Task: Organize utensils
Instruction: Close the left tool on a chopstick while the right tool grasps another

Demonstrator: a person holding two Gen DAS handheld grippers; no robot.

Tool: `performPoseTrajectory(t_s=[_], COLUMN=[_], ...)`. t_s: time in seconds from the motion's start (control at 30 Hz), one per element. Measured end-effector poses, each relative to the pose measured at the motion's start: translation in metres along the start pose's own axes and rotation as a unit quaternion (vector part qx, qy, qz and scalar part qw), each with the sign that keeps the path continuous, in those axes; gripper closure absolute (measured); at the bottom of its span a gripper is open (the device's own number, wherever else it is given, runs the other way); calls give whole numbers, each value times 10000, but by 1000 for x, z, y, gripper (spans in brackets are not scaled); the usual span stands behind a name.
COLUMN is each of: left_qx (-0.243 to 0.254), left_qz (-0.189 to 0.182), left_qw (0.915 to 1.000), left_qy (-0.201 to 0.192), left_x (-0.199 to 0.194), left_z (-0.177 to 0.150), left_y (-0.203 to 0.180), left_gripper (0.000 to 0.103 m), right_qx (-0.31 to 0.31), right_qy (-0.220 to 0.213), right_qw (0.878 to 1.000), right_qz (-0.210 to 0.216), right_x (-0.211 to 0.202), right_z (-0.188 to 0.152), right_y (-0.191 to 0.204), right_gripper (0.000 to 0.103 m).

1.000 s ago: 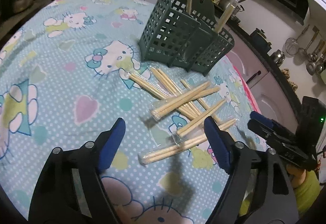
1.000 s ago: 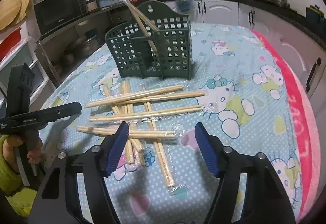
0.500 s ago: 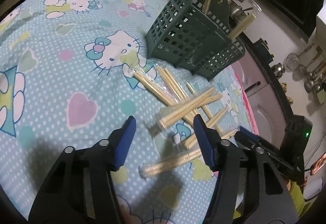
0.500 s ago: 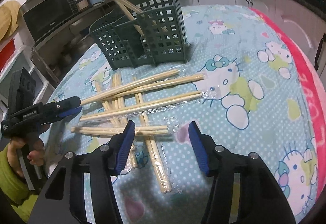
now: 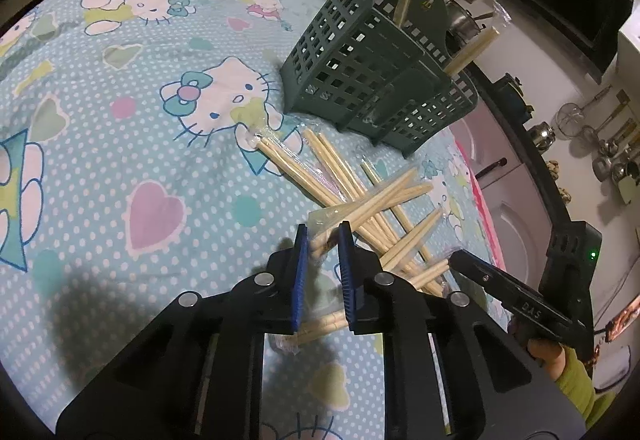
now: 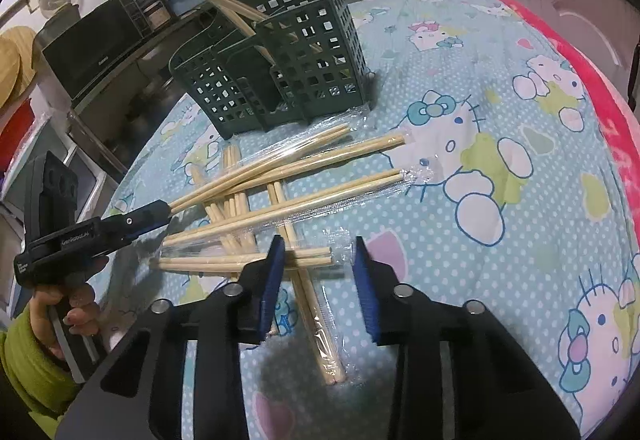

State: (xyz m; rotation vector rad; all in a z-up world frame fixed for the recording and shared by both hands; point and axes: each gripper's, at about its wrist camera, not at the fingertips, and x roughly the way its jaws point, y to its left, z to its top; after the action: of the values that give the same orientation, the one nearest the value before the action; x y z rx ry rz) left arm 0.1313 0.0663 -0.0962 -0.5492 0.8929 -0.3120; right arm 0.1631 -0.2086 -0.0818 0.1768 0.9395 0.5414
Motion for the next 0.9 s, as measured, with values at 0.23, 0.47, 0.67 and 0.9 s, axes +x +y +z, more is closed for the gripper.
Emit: performPoseTrajectory(t_s=[0.23,0.47,0.67,0.9], left_qx=[117,295,617,925], left_qz=[16,8,38,-1], left_qw=[9998,9989,9961,9913], left_qy=[-138,-369,-628,-932], left_x=[-12,-29,-48,-71], left_z=[2,9,16,25], left_y=[-5,-12,-28,-45], left_gripper=[95,97,98,100], right_qx=[-33,-337,-731,-1215], right_qy=[-86,-340,-665,-1024], right_qw=[10000,9988,9950,9873], right_qz=[28,-85,-112,-50], right_x=[-7,-20,-37,-59], right_z=[0,3,9,17], right_y=[1,15,36,66], right_gripper=[99,101,101,101])
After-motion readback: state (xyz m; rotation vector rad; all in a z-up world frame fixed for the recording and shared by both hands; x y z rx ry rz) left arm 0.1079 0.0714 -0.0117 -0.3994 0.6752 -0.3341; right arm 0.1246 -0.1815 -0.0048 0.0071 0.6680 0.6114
